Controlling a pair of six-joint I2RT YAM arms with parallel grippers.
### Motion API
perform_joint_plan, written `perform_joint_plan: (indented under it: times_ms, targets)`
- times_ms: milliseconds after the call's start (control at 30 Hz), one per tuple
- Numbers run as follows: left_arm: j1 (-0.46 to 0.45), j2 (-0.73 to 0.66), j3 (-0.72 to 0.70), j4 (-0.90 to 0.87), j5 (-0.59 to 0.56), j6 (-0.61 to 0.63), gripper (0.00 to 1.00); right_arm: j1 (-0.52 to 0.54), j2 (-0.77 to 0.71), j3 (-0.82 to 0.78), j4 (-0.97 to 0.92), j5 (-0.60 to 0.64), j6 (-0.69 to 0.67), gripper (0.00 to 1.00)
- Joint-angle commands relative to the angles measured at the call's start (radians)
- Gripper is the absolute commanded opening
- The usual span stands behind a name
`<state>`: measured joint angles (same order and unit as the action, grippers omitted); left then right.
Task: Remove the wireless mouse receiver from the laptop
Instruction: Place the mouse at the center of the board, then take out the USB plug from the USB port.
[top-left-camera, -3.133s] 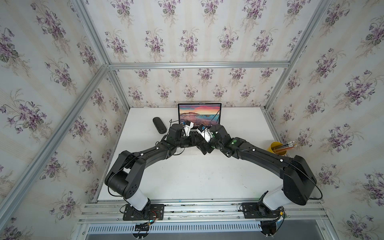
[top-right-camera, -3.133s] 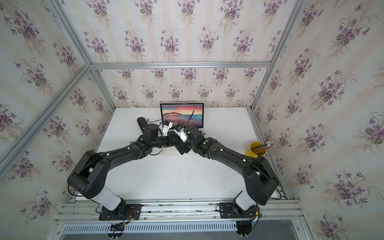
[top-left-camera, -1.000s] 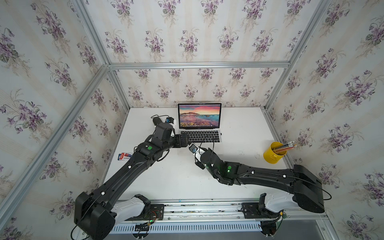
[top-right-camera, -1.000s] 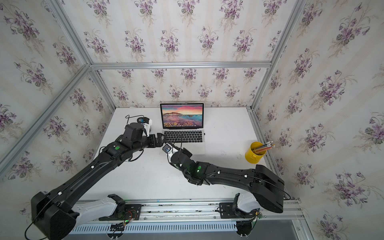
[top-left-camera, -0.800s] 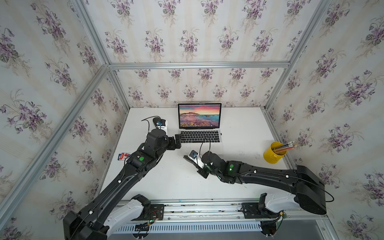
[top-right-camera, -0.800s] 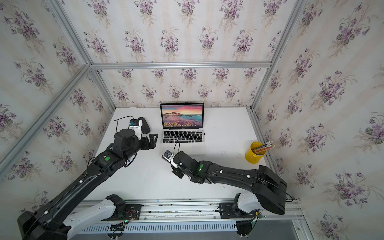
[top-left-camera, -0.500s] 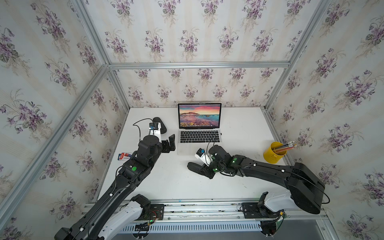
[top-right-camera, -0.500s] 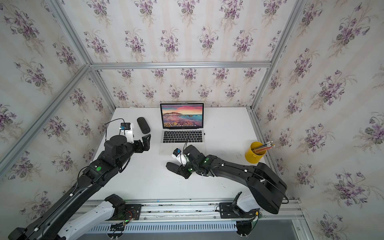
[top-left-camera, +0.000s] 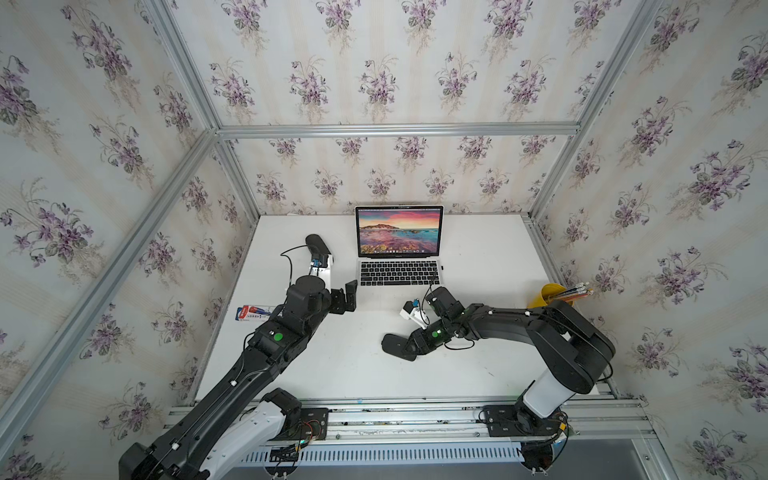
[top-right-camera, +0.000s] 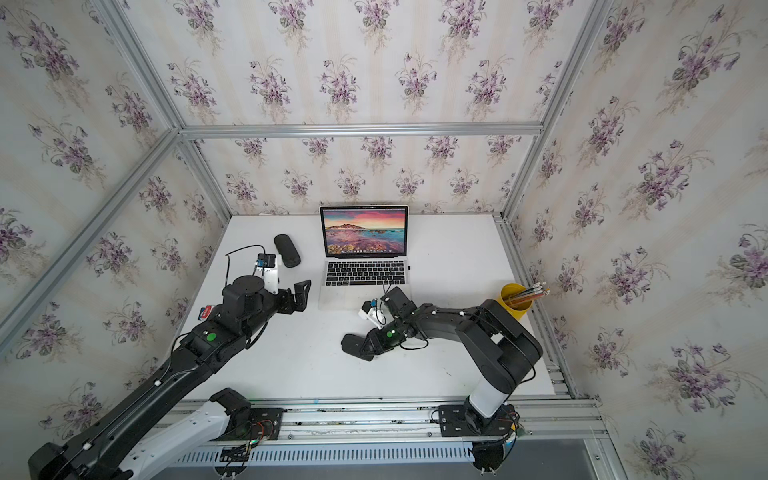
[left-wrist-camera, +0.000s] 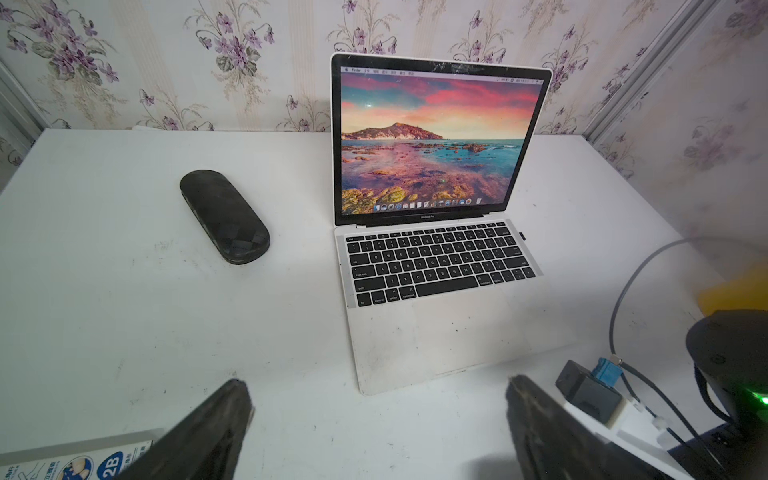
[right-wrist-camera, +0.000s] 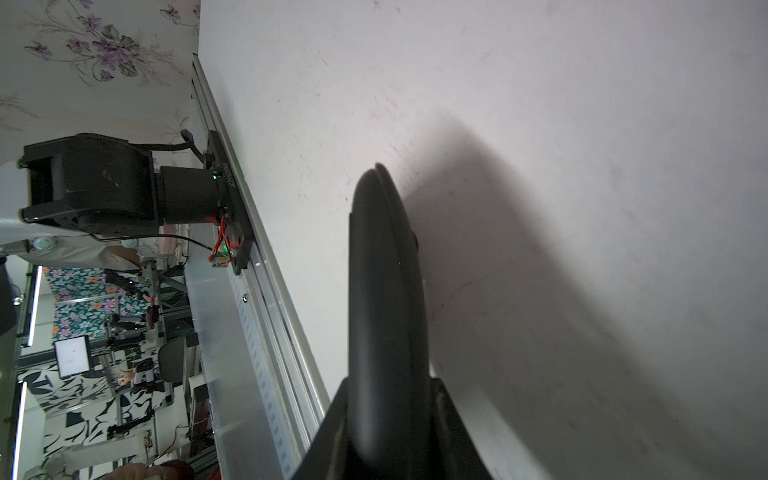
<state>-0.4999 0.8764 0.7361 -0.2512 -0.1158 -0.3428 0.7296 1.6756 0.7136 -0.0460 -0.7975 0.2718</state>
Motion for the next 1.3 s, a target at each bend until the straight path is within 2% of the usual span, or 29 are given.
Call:
perform_joint_plan:
  times_ms: [0,133,400,500,600,700,767,967,1133,1267]
  targets:
    - [0.000,0.033,0.020,-0.012,0.031,-0.011,0.99,-0.010,0.030,-0.005,0.020,-0.045,0.035,0.01]
    - [0.000,0.059,0.008,-0.010,0.042,-0.031,0.99,-0.021,0.066,-0.009,0.028,-0.049,0.047,0.16]
    - [0.000,0.070,-0.012,-0.019,0.041,-0.036,0.99,-0.043,0.074,-0.004,-0.014,0.021,0.035,0.57]
    - [0.000,0.077,-0.012,-0.022,0.043,-0.038,0.99,-0.056,0.060,0.002,-0.037,0.059,0.026,0.66]
    - [0.000,0.089,-0.009,-0.025,0.044,-0.037,0.99,-0.068,0.036,0.016,-0.077,0.115,0.013,0.68]
    - [0.000,0.104,-0.007,-0.032,0.034,-0.033,0.99,-0.076,-0.006,0.053,-0.163,0.224,-0.011,0.72]
    - [0.000,0.117,-0.006,-0.036,0.024,-0.031,0.99,-0.077,-0.051,0.092,-0.245,0.349,-0.029,0.75]
    - [0.000,0.208,0.019,-0.046,0.020,-0.032,0.99,-0.075,-0.204,0.250,-0.437,0.738,-0.077,0.75]
    - [0.000,0.427,0.156,-0.184,-0.006,-0.047,0.99,-0.076,-0.309,0.363,-0.396,0.981,-0.158,0.72]
    - [0.000,0.674,0.349,-0.383,-0.040,-0.022,0.99,-0.076,-0.347,0.374,-0.249,1.061,-0.263,0.71]
